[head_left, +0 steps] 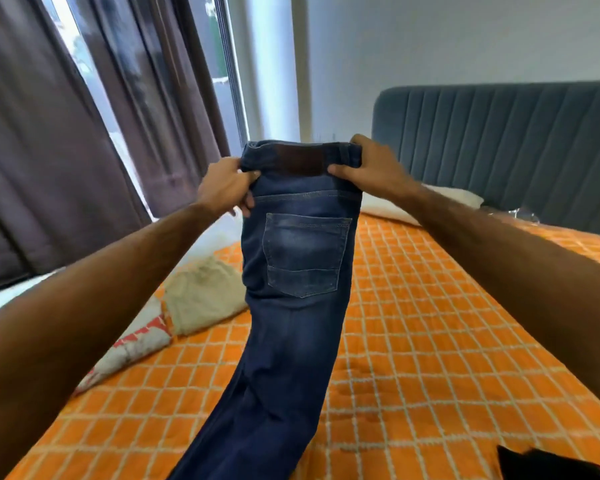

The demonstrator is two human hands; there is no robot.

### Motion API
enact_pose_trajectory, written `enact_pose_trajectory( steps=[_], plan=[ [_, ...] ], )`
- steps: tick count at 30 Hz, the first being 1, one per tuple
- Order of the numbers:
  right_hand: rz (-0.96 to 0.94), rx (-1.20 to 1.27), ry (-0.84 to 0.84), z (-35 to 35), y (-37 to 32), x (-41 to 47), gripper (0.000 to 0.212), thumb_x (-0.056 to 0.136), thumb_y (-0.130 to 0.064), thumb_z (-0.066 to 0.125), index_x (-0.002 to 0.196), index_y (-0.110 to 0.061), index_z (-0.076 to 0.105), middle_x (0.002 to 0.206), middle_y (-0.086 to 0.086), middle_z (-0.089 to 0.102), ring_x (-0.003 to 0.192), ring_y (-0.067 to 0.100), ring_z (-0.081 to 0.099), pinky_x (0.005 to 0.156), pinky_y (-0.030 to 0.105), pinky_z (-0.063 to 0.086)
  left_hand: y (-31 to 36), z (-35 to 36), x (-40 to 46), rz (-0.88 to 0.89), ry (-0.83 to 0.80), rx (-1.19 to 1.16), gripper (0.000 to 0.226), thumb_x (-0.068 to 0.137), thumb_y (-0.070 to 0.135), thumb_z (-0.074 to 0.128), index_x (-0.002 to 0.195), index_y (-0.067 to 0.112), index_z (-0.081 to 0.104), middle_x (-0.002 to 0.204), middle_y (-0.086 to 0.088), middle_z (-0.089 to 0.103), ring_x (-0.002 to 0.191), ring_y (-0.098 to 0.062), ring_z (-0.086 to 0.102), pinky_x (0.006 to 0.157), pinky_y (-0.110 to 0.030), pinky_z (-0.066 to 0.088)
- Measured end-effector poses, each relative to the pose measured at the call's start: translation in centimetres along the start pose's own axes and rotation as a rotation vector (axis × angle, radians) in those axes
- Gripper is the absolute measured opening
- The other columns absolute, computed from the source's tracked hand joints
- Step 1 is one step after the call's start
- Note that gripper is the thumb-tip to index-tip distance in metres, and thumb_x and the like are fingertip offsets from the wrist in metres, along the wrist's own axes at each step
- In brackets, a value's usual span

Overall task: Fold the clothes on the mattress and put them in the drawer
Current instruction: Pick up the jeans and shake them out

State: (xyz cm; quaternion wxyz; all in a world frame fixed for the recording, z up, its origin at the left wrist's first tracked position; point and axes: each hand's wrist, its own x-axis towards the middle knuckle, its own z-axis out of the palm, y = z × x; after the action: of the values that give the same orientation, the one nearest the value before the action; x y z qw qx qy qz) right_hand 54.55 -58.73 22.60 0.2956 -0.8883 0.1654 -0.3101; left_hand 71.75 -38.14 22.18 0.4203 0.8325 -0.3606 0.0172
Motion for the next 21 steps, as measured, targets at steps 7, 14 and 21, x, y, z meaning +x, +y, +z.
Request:
enact_pose_trajectory(
  steps=[7,14,21],
  plan=[
    [0.376,0.274,0.236,7.0,12.5,10.4,0.040,0.083,-0.015,0.074,0.112,-0.012,0.047,0.103,0.007,0.062,0.084,0.029,0.072,0.074,0.044,0.062,-6.3,12.9,9.5,0.057,-0.138,-0.318,0.047,0.097,0.002,0.059,0.130,0.012,0.027,0.110,-0.012,0.064,0.088,-0.013,0.063,0.080,-0.022,0.052],
    [0.943,0.374,-0.127,25.6,25.3,-9.4,0.049,0.093,-0.019,0.072,0.130,-0.010,0.042,0.126,0.012,0.057,0.092,0.023,0.062,0.075,0.030,0.047,-23.3,21.2,1.1,-0.111,-0.491,0.328,0.055,0.092,0.034,0.071,0.133,0.003,0.052,0.132,-0.022,0.056,0.122,-0.034,0.054,0.102,-0.041,0.041],
    [0.733,0.460,-0.016,31.8,21.5,-17.4,0.031,0.090,-0.023,0.077,0.106,-0.015,0.052,0.096,-0.003,0.062,0.085,0.011,0.062,0.075,0.027,0.051,-31.0,20.1,-9.0,-0.411,-0.369,0.072,0.030,0.093,0.041,0.068,0.104,0.013,0.061,0.101,-0.012,0.063,0.094,-0.027,0.060,0.075,-0.037,0.043]
  ],
)
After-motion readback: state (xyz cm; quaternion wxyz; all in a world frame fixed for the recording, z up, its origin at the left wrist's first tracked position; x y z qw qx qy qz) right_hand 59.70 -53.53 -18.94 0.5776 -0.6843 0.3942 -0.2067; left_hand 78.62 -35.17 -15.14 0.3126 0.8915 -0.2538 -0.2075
